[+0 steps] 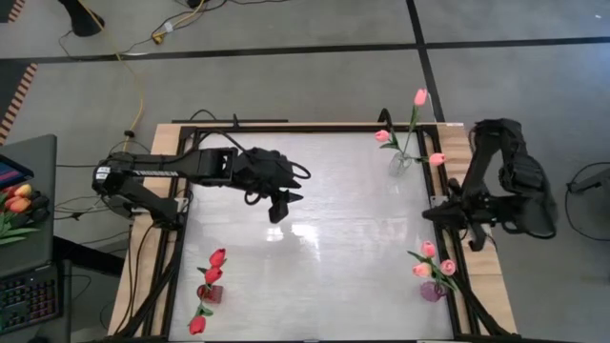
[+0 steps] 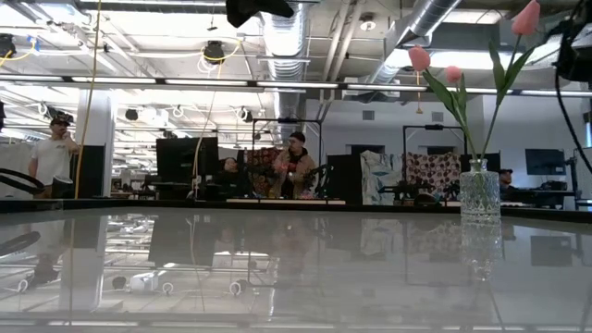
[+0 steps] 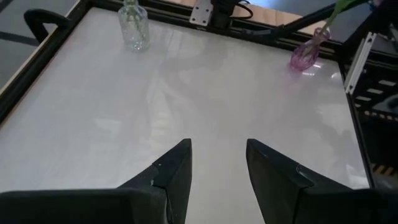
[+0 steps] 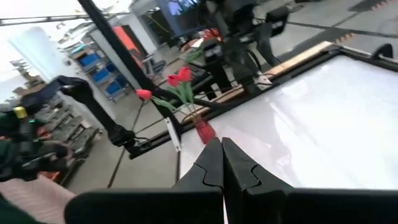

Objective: Sort flowers into vase by color
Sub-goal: Return to Home Position

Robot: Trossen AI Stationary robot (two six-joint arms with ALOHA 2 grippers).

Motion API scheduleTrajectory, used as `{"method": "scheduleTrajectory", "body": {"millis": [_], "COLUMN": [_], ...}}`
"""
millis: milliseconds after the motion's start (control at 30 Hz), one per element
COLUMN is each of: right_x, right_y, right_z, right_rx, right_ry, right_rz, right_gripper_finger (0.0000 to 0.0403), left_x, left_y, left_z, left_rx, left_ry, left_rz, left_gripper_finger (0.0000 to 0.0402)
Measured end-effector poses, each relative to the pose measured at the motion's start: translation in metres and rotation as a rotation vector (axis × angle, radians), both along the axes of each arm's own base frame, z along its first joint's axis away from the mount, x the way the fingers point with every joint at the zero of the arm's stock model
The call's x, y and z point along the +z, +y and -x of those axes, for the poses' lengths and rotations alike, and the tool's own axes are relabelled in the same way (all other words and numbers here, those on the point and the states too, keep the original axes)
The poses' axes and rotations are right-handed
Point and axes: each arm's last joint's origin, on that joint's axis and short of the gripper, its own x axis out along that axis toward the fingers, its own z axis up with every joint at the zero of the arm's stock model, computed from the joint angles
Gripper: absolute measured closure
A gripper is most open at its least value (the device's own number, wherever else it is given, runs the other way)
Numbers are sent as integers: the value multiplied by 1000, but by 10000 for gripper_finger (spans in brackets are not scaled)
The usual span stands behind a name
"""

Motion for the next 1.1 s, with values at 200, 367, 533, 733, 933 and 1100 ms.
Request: {"method": "scheduleTrajectory", "body": {"millis": [200, 367, 533, 733, 933, 1100], "right_x": [-11, -9, -13, -21, -37, -52], "right_y": [0, -6, -17, -29, -43, -50], "right_z": [-19, -36, -50, -61, -62, -61], "right_rx": [-32, -18, 16, 47, 39, 43], "right_ry": [36, 14, 17, 30, 16, 33], "right_rz": [-11, 36, 74, 98, 116, 119], "right_gripper_finger": [387, 387, 387, 387, 387, 387], "left_x": [0, 0, 0, 12, 26, 16], "left_y": [-4, -4, -4, -12, -17, -19], "left_z": [0, 0, 0, 12, 39, 59], "left_rx": [-28, -33, -41, -45, -9, -7], "left_ry": [2, 2, 1, -45, -173, -273], "left_rz": [-23, -27, -24, -50, -88, -73], "left_gripper_finger": [262, 262, 262, 262, 262, 262]}}
